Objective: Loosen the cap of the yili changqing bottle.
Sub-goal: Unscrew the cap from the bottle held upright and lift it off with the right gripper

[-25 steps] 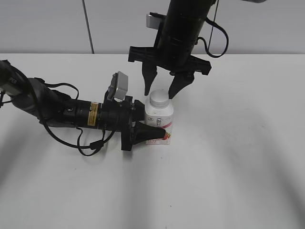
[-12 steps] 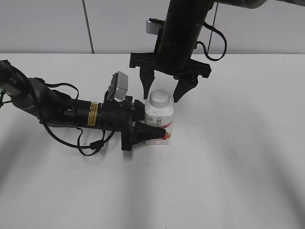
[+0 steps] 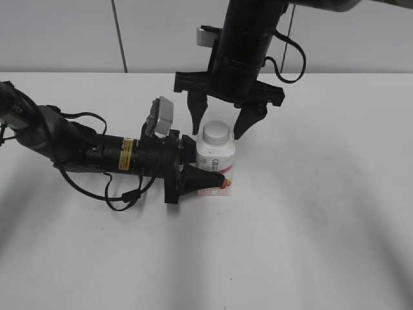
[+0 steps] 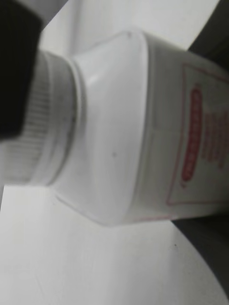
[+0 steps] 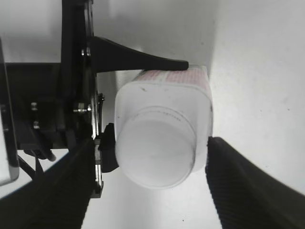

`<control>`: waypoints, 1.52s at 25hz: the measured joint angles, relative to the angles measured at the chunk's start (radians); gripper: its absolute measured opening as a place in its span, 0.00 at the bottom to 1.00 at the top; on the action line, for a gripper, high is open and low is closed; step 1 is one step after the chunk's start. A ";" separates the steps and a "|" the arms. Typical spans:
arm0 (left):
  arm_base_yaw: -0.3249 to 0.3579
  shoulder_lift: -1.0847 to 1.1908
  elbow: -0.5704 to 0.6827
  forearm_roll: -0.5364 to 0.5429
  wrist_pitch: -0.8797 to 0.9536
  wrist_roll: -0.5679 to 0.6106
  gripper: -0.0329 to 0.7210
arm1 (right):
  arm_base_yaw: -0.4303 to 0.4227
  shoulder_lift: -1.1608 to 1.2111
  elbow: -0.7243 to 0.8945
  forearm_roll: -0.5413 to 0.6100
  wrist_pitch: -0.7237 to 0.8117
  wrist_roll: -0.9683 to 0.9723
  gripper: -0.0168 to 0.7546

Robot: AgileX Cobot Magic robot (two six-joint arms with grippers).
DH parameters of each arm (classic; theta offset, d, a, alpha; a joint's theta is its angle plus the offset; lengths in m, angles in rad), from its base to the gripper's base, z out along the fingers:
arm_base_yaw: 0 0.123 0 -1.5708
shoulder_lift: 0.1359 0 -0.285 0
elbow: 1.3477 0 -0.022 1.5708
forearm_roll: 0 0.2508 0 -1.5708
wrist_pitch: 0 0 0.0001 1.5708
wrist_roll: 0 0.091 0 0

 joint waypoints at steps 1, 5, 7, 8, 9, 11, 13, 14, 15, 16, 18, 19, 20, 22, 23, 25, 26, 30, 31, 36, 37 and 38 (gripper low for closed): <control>0.000 0.000 0.000 -0.001 0.000 0.000 0.58 | 0.004 0.001 0.000 0.000 0.000 0.000 0.75; 0.000 0.000 0.000 -0.001 0.000 0.000 0.58 | 0.018 0.011 0.000 -0.003 0.000 0.000 0.75; 0.000 0.000 0.000 -0.001 0.000 0.000 0.58 | 0.020 0.012 0.000 -0.014 0.000 0.000 0.75; 0.000 0.000 0.000 -0.001 0.000 0.000 0.58 | 0.020 0.012 0.000 -0.019 0.000 0.002 0.75; 0.000 0.000 0.000 -0.001 0.000 0.000 0.58 | 0.020 0.012 0.000 -0.026 0.000 0.003 0.75; 0.000 0.000 0.000 -0.001 0.000 0.000 0.58 | 0.020 0.012 0.000 -0.033 0.000 0.004 0.73; 0.000 0.000 0.000 -0.001 0.000 0.000 0.58 | 0.020 0.012 0.000 -0.034 0.000 0.004 0.67; 0.000 0.000 0.000 -0.001 0.000 0.000 0.58 | 0.020 0.012 0.000 -0.034 0.000 0.004 0.64; 0.000 0.000 0.000 -0.001 0.000 0.000 0.58 | 0.020 0.012 0.000 -0.035 0.000 0.004 0.62; 0.000 0.000 0.000 -0.001 0.000 0.000 0.58 | 0.020 0.012 0.000 -0.036 0.000 0.004 0.59; 0.000 0.000 0.000 -0.001 0.000 0.000 0.58 | 0.020 0.012 0.000 -0.039 0.001 0.004 0.55; 0.000 0.000 0.000 -0.001 0.000 0.000 0.58 | 0.020 0.012 0.000 -0.039 0.001 0.004 0.54; 0.000 0.000 0.000 -0.001 0.000 0.000 0.58 | 0.020 0.012 0.000 -0.039 0.001 0.002 0.54; 0.000 0.001 0.000 -0.002 0.000 0.000 0.58 | 0.020 0.012 0.000 -0.039 0.001 -0.008 0.54; 0.000 0.001 0.000 -0.003 0.000 0.000 0.58 | 0.020 0.012 -0.002 -0.039 0.002 -0.014 0.54; 0.000 0.001 0.000 -0.009 -0.001 0.000 0.58 | 0.020 0.012 -0.009 -0.041 0.004 -0.041 0.54; 0.000 0.001 0.000 -0.013 -0.005 0.000 0.58 | 0.020 0.013 -0.016 -0.042 0.007 -0.064 0.54; 0.000 0.001 0.000 -0.025 -0.010 0.000 0.58 | 0.020 0.019 -0.036 -0.049 0.014 -0.182 0.54; 0.000 0.001 0.000 -0.025 -0.010 0.000 0.58 | 0.020 0.019 -0.037 -0.050 0.014 -0.212 0.54; 0.001 0.001 0.000 -0.022 -0.011 0.000 0.57 | 0.020 0.020 -0.037 -0.050 0.014 -0.335 0.54; 0.001 0.001 0.000 -0.020 -0.011 0.000 0.57 | 0.020 0.020 -0.037 -0.050 0.014 -0.362 0.54; 0.001 0.001 0.000 -0.020 -0.012 0.000 0.57 | 0.020 0.020 -0.037 -0.050 0.014 -0.385 0.54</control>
